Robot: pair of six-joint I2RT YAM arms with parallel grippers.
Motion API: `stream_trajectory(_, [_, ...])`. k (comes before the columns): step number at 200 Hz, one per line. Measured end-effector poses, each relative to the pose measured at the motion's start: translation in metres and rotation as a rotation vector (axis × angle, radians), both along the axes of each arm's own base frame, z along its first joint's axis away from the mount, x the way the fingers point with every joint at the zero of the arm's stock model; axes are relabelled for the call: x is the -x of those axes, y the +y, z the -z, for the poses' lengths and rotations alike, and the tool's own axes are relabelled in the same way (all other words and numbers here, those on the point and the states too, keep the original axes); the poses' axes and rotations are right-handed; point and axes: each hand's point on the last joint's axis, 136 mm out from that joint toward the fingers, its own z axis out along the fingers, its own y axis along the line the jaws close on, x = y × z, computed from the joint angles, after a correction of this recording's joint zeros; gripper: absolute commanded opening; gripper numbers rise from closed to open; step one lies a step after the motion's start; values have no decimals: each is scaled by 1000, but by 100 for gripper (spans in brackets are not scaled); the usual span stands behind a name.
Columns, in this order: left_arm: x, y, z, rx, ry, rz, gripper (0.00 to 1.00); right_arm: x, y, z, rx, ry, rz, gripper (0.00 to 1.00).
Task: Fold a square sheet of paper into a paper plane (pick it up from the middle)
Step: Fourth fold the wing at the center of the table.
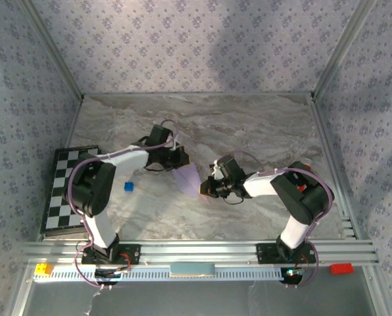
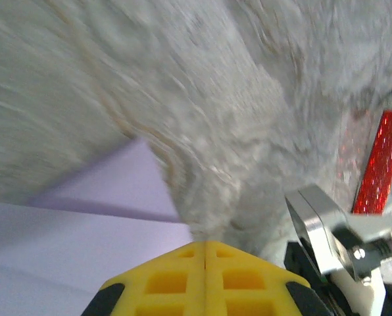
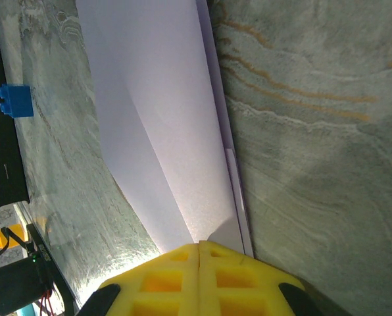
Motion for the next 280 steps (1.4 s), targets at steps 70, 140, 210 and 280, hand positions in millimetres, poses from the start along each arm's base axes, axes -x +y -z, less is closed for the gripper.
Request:
stream_trajectory(70, [27, 1, 55, -65, 126, -15, 0, -3, -2, -2, 39, 35, 7, 0])
stream_trajectory(140, [26, -2, 55, -38, 103, -15, 0, -17, 19, -29, 19, -10, -22, 3])
stream_trajectory(210, [27, -2, 55, -27, 106, -12, 0, -18, 18, -3, 52, 25, -23, 7])
stream_trajectory(280, [26, 3, 56, -10, 126, -23, 0, 40, -41, -10, 94, 27, 35, 30])
